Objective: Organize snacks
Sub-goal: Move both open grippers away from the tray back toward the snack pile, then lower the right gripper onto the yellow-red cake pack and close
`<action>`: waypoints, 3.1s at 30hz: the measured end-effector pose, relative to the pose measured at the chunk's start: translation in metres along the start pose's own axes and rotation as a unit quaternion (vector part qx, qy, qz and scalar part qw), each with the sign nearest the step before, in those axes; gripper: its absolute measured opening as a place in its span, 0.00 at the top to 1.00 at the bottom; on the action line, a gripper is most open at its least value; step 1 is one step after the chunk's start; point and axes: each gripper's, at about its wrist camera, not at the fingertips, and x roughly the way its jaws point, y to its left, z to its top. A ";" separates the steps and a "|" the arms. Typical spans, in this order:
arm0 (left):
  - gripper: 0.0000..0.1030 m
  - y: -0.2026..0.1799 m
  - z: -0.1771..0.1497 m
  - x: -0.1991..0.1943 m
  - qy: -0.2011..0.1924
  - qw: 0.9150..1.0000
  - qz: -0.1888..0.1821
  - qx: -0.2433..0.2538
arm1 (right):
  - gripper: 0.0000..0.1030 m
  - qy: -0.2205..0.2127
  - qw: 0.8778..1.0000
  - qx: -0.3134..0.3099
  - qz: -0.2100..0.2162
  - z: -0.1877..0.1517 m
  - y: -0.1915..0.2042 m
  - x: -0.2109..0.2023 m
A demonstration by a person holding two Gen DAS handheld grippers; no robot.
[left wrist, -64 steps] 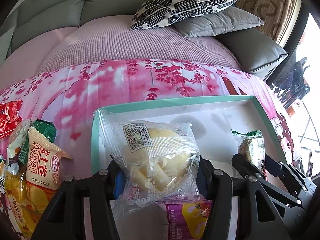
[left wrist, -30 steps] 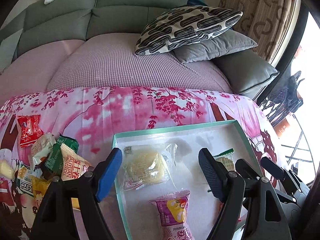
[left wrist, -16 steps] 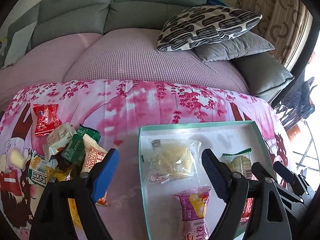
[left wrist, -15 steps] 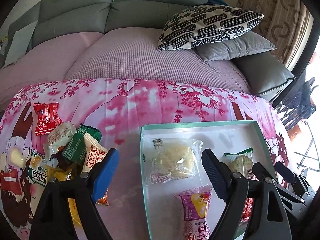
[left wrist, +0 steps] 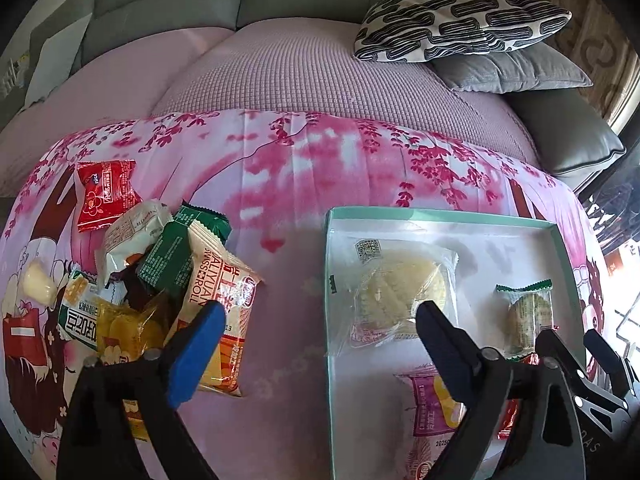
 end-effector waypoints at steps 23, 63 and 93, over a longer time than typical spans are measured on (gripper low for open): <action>0.03 0.001 0.001 -0.007 -0.006 1.000 0.002 -0.002 | 0.00 0.004 1.000 0.004 -0.001 -0.001 -0.003 -0.001; 0.03 0.191 -0.037 -0.087 -0.074 0.971 0.132 -0.188 | 0.00 -0.013 0.987 -0.045 0.156 -0.014 0.125 -0.029; 0.03 0.226 -0.029 -0.055 -0.062 0.976 0.024 -0.207 | 0.03 0.011 0.985 -0.032 0.170 -0.015 0.210 -0.008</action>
